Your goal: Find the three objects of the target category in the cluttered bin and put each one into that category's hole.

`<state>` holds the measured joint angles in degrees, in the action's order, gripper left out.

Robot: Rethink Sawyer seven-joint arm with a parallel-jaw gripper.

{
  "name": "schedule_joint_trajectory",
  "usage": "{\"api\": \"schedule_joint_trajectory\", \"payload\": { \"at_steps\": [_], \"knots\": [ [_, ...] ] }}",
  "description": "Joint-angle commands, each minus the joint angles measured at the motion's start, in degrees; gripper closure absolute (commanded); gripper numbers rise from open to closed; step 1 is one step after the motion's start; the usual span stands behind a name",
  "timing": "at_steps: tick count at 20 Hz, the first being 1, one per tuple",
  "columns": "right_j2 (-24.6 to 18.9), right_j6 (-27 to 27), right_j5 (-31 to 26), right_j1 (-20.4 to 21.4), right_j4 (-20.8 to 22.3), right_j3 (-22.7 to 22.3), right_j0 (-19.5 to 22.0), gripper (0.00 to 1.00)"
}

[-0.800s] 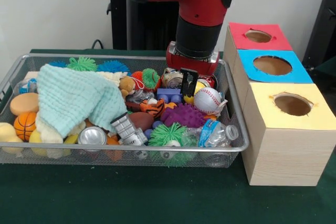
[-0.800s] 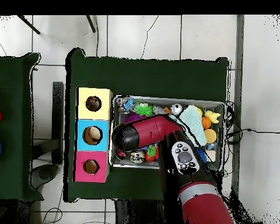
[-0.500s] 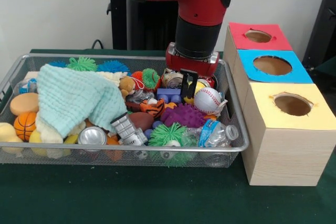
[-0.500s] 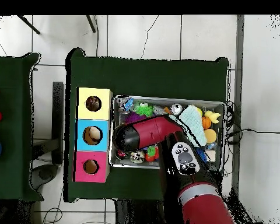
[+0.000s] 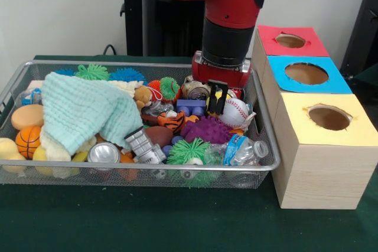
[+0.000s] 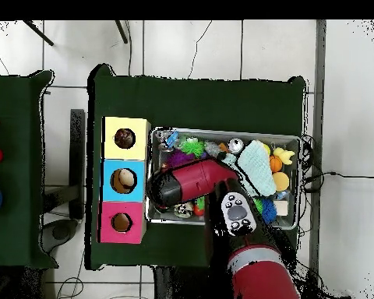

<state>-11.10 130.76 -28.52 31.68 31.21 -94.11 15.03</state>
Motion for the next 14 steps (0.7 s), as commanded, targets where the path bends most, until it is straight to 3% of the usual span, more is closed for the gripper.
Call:
{"api": "schedule_joint_trajectory", "payload": {
  "at_steps": [1,8,14],
  "knots": [
    [2.58,6.67,5.76,-3.19,1.37,-2.33,-4.14,1.00],
    [5.55,8.74,8.62,-5.35,-0.34,-1.83,-8.05,1.00],
    [6.54,7.88,9.84,-6.08,-1.92,-2.10,-8.75,1.00]
  ]
}}
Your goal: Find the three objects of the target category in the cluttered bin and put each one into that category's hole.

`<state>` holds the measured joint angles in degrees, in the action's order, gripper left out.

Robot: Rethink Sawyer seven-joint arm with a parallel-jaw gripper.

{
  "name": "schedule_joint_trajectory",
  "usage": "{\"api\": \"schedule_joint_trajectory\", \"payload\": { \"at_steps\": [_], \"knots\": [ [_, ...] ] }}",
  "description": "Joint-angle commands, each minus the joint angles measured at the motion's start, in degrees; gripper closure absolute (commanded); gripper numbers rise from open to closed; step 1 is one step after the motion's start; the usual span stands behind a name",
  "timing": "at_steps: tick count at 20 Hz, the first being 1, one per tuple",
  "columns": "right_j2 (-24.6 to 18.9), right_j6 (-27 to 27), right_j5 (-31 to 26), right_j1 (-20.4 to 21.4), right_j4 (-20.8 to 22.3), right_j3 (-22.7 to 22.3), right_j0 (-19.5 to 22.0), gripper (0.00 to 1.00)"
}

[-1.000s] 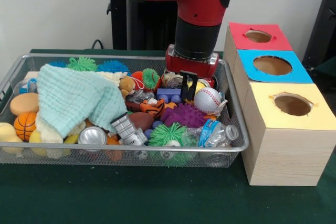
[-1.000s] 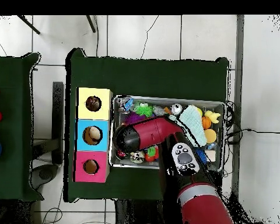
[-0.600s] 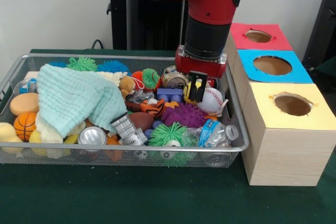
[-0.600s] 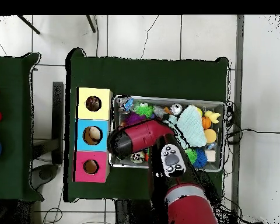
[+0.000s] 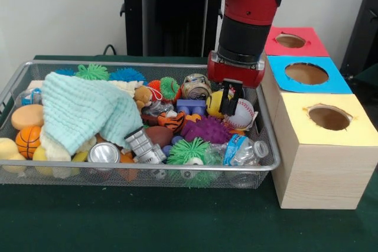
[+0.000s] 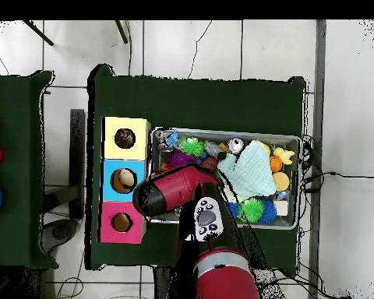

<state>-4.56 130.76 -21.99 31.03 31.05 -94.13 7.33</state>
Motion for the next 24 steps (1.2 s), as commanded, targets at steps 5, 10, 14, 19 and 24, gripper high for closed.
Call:
{"api": "schedule_joint_trajectory", "payload": {
  "at_steps": [5,10,14,19,24],
  "knots": [
    [0.79,7.60,5.56,-6.06,-2.35,-2.21,-1.27,1.00],
    [1.26,7.01,7.05,-7.45,-2.90,-0.68,-1.43,1.00],
    [1.67,7.55,8.12,-8.54,-3.81,0.25,-2.03,1.00],
    [1.91,8.00,7.84,-9.84,-5.94,1.80,-2.94,1.00],
    [3.01,8.89,8.49,-10.79,-8.34,2.47,-4.78,1.00]
  ]
}}
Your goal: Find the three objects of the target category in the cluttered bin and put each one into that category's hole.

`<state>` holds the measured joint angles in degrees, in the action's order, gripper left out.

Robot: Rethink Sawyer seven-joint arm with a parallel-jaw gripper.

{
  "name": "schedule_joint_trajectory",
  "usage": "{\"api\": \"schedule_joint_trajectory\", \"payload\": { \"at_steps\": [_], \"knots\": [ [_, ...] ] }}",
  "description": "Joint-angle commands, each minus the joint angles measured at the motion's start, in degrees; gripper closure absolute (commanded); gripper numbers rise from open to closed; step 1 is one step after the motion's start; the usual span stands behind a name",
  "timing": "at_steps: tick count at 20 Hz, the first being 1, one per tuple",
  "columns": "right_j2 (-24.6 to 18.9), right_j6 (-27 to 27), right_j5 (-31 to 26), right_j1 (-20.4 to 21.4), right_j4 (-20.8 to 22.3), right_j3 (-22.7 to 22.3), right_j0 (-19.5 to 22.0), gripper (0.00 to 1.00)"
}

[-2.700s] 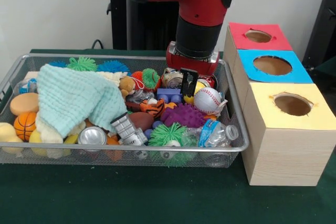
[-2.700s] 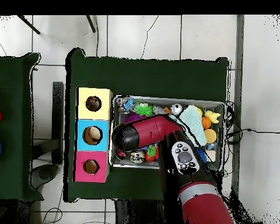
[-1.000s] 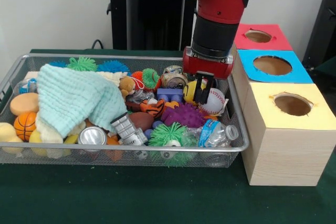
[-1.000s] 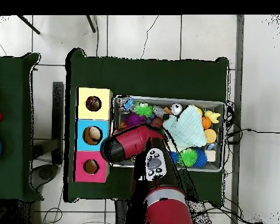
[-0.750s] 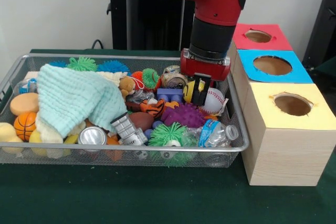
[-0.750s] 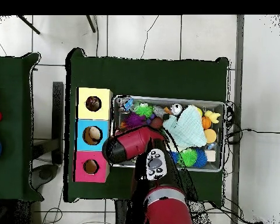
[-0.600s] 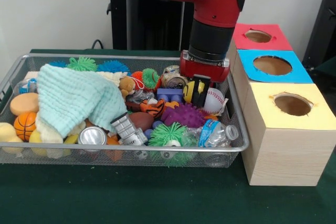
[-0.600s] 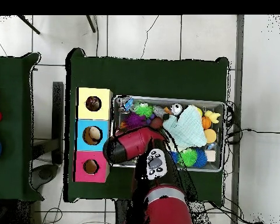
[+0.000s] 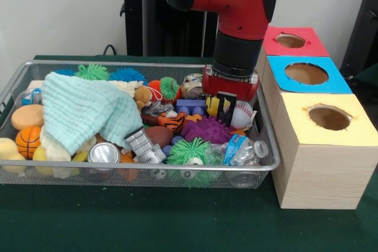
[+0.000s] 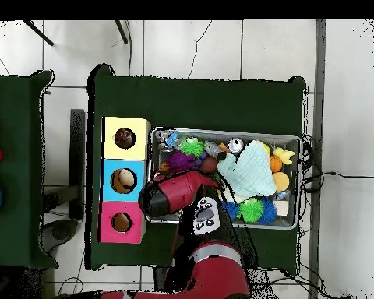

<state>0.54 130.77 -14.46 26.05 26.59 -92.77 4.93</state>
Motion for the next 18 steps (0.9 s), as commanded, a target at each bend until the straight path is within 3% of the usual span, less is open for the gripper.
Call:
{"api": "schedule_joint_trajectory", "payload": {
  "at_steps": [1,18],
  "knots": [
    [-2.02,8.88,0.82,-5.86,-4.46,1.11,-2.58,1.00],
    [-1.49,9.31,2.21,-7.65,-12.85,1.95,-5.55,1.00]
  ]
}}
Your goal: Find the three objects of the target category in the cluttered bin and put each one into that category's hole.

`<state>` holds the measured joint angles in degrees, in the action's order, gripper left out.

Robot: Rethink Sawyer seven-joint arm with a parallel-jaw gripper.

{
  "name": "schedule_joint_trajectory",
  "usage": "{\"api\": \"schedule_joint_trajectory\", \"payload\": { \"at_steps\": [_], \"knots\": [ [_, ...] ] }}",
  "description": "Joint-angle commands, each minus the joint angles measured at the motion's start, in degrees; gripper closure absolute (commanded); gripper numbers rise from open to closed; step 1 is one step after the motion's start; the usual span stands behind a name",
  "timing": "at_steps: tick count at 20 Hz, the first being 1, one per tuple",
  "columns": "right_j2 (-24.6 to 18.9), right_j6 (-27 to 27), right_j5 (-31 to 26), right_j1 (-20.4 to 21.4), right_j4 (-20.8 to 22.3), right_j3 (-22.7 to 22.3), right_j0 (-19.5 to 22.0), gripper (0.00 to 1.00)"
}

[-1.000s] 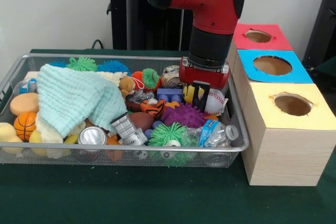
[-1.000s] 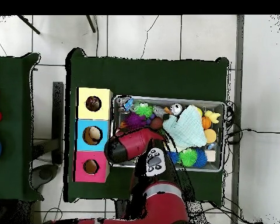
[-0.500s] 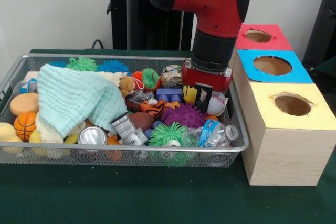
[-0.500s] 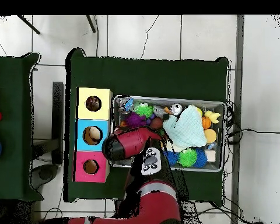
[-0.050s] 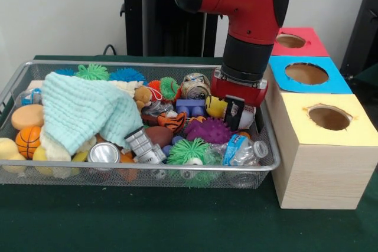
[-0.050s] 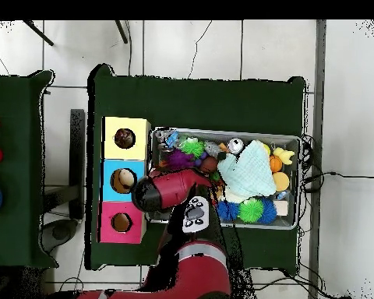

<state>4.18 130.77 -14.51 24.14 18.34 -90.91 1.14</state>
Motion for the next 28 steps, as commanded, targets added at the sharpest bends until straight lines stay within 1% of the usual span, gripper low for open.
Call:
{"api": "schedule_joint_trajectory", "payload": {
  "at_steps": [1,10,15,18,20,22,23,24,26,28],
  "knots": [
    [-5.22,9.20,2.46,-5.82,-4.95,0.02,-1.74,1.00],
    [-7.45,6.73,2.58,-6.93,-7.01,0.83,-0.13,1.00],
    [-9.78,4.49,3.23,-8.01,-6.63,1.45,1.90,1.00],
    [-10.93,3.12,2.09,-7.75,-6.12,0.30,3.06,1.00],
    [-11.91,1.38,-0.73,-5.34,-5.48,-3.12,4.16,1.00],
    [-13.66,-1.42,-4.74,-0.99,-4.60,-8.85,6.23,1.00],
    [-13.46,-2.73,-6.29,1.49,-3.61,-11.46,6.35,1.00],
    [-13.29,-3.65,-7.11,3.24,-2.76,-13.10,6.41,1.00],
    [-14.52,-7.17,-10.82,7.18,-1.54,-16.68,8.05,1.00],
    [-16.58,-10.15,-12.77,9.00,-0.62,-18.78,10.47,1.00]
  ]
}}
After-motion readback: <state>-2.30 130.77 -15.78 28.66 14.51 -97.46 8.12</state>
